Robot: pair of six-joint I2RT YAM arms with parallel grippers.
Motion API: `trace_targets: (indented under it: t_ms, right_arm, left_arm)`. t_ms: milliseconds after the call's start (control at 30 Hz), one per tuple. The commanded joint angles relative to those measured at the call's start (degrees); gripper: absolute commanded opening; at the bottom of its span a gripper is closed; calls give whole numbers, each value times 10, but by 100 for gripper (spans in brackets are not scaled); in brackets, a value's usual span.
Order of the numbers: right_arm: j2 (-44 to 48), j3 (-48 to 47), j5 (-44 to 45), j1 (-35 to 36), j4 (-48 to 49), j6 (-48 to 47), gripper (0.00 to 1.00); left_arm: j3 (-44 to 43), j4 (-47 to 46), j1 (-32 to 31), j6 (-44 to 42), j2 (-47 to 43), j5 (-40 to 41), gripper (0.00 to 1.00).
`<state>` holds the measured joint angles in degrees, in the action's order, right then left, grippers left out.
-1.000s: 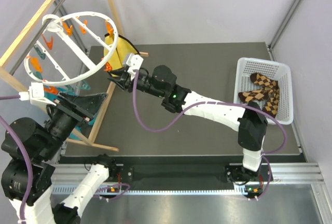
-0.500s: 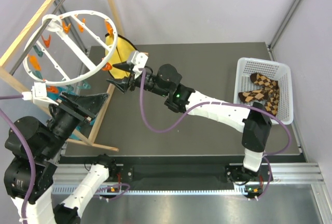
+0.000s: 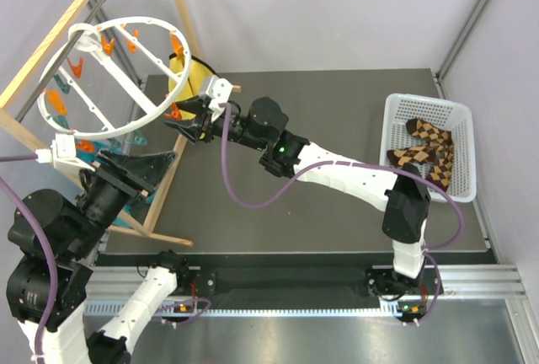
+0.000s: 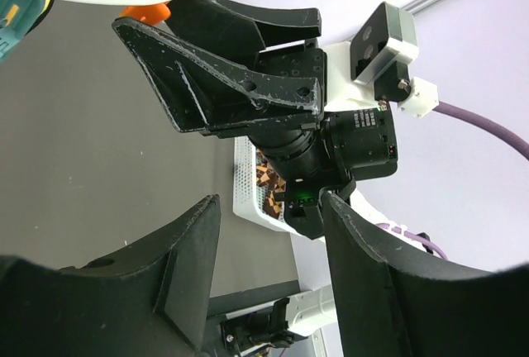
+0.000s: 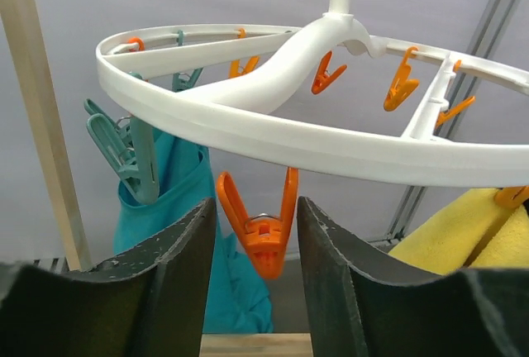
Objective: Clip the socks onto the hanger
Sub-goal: Open the clamp at the hanger.
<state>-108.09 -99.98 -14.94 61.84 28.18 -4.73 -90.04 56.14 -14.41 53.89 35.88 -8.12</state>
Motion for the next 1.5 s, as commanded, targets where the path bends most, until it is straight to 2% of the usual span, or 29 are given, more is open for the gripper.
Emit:
trace_targets:
  t_ms: [0,267,567,967,1100,1200,1333,1367,1467]
  right_arm:
    - [-5,-28,-17,-3,13,10,43]
    - [-8,-28,-18,-4,11,14,46]
    - [-20,-36,-18,-4,6,14,45]
    - [-4,-24,-20,-4,13,30,27]
    - [7,-22,-18,-4,-2,44,10]
    - [20,-26,-17,-4,-42,74,0]
    - [41,-59,-25,-4,-133,105,0]
    - [41,-70,-31,-4,-184,110,0]
    - [41,-109,-75,-4,-247,126,0]
  left_arm:
    - [-5,-20,-2,-4,-2,-3,57]
    - [-16,-17,-2,-4,1,-4,58]
    - [-23,-16,-2,-12,4,3,58]
    - [-28,-14,-2,-18,9,8,58]
    - [-28,-14,-2,-26,9,10,58]
    - [-28,-21,-2,-41,9,9,58]
    - [-29,-24,-2,-70,11,18,58]
    - [-27,-27,-2,-76,11,18,58]
    - [-12,-58,-2,-87,5,8,55]
